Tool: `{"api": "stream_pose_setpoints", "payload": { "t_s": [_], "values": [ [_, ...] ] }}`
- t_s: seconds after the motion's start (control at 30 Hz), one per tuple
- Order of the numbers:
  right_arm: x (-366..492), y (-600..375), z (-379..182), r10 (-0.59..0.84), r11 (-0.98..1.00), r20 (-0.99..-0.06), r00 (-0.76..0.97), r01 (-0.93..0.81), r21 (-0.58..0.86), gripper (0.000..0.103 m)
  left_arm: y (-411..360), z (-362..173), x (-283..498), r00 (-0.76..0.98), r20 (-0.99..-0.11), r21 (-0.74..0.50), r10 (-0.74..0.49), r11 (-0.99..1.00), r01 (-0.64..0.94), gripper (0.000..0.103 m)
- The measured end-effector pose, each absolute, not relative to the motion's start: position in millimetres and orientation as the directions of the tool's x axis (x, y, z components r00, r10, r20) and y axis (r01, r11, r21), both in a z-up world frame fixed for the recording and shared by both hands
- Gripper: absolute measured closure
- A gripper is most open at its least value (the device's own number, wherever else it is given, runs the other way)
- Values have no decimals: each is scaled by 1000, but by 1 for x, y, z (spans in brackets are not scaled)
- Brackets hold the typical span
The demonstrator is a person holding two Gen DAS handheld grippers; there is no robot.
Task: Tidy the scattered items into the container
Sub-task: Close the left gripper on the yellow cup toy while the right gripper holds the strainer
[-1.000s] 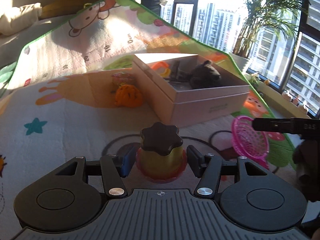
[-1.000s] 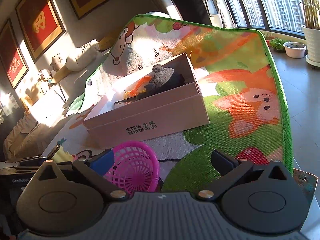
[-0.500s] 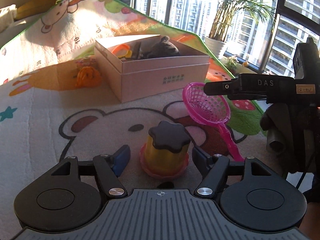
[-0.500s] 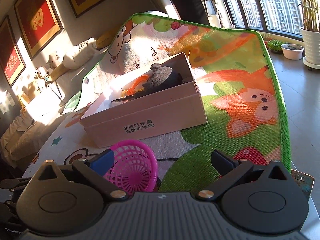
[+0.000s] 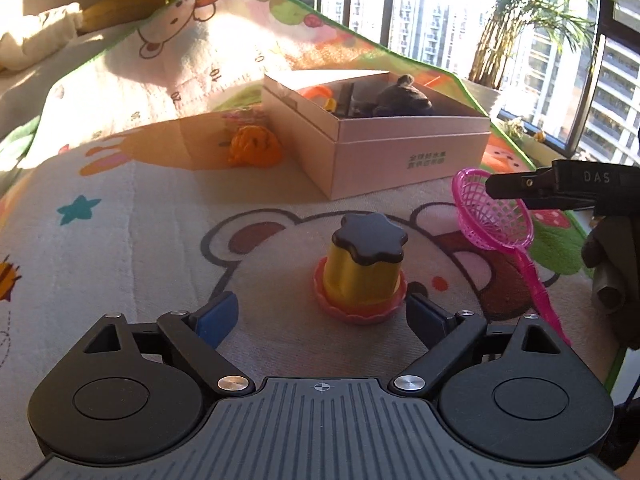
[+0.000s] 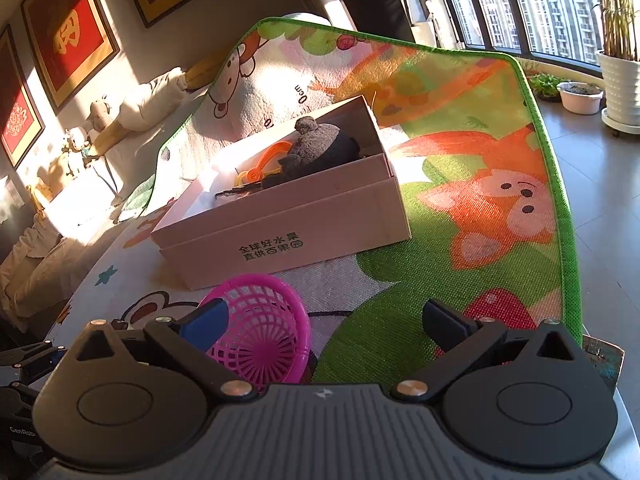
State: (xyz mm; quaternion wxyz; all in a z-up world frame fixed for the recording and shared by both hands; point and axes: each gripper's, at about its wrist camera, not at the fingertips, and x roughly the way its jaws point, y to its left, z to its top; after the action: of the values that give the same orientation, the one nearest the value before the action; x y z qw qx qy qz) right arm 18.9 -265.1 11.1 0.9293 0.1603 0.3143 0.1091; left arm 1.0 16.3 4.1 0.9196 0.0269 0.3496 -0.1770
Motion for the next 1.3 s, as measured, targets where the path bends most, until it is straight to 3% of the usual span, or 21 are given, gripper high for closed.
{"api": "stream_pose_setpoints", "payload": {
  "t_s": [0.37,0.5,0.7,1.0,1.17,1.3],
  "values": [
    [5,-241,21,249,964,-533,809,-156,213,0,5,0,4,706,-651,-48,-279,943,328,6],
    [-7,-224,25,302,953,-557,773,-241,181,0,7,0,4,705,-648,-58,-286,942,330,5],
    [-16,-182,25,217,948,-585,781,-311,-64,0,6,-1,5,705,-652,-53,-279,944,325,4],
    [9,-189,23,170,971,-608,775,-238,-33,0,7,-1,5,705,-649,-63,-286,944,325,3],
    [7,-186,23,187,963,-608,772,-266,-43,18,5,-1,4,705,-651,-57,-283,944,326,3],
    [5,-187,24,190,963,-600,777,-266,-40,19,6,-1,4,707,-649,-60,-283,944,323,3]
  ]
}}
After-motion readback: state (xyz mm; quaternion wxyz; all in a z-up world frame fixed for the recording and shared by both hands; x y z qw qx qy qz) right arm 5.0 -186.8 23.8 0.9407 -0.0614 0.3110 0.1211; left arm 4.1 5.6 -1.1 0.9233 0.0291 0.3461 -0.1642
